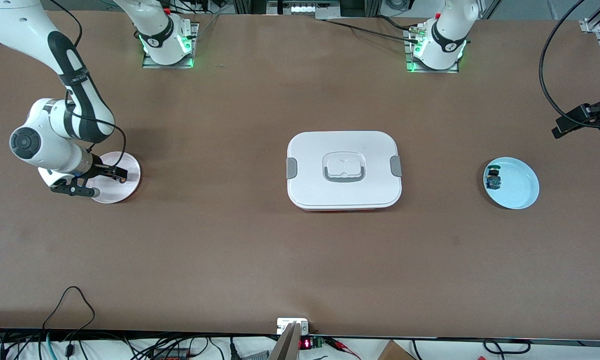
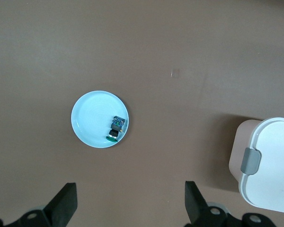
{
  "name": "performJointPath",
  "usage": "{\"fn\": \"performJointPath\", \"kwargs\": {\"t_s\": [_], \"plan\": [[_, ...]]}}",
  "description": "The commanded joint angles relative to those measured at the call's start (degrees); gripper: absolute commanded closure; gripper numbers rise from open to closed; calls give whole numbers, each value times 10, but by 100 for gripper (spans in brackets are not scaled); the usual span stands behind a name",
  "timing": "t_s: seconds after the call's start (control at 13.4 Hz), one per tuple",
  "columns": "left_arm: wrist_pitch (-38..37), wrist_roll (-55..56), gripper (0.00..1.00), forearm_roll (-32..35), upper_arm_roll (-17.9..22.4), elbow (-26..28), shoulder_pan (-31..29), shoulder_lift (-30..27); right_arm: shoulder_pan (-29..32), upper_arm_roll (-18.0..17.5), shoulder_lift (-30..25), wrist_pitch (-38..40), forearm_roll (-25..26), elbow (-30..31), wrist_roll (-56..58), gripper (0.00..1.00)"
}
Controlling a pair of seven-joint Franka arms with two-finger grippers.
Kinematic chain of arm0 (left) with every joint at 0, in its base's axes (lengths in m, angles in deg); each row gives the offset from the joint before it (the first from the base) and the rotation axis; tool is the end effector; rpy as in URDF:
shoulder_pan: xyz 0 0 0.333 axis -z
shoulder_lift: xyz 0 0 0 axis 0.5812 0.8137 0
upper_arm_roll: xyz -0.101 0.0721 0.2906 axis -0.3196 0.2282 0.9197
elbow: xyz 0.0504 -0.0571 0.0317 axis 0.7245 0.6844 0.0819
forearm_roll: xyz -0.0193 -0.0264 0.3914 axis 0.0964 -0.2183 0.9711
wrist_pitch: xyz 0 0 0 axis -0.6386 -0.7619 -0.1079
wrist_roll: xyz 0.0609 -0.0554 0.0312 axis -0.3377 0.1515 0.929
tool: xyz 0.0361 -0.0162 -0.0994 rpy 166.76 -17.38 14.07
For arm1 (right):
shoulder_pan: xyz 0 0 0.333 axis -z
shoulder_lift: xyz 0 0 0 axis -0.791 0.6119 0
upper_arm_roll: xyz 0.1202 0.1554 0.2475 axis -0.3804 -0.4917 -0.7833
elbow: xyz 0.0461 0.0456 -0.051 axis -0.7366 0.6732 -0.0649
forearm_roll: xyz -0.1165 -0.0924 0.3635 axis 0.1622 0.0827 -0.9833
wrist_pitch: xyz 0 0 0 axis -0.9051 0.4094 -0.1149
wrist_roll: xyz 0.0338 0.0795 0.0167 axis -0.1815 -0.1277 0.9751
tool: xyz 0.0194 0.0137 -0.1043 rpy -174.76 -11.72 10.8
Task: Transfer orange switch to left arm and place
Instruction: 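Lower the right gripper over the orange switch and close on it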
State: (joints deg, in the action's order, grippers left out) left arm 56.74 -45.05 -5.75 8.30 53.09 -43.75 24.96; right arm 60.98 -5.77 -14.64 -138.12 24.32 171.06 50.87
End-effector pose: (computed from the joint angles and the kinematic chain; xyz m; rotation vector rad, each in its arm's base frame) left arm 0.5623 0.0467 0.6169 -3.1062 -0.3421 0.0160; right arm 0.5525 -0.0865 0.1977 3.0699 -0.2169 -0.1596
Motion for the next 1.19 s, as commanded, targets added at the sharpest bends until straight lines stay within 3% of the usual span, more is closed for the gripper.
{"fn": "performJointPath", "kwargs": {"t_s": [0.0, 0.52, 1.12], "plan": [[-12, -1, 0, 7, -1, -18, -1, 8, -6, 3, 1, -15, 4, 9, -36, 0], [-12, -1, 0, 7, -1, -18, -1, 8, -7, 3, -1, -13, 0, 19, -123, 0], [-11, -1, 0, 7, -1, -18, -1, 8, -5, 3, -7, -1, -2, 21, -136, 0]]}}
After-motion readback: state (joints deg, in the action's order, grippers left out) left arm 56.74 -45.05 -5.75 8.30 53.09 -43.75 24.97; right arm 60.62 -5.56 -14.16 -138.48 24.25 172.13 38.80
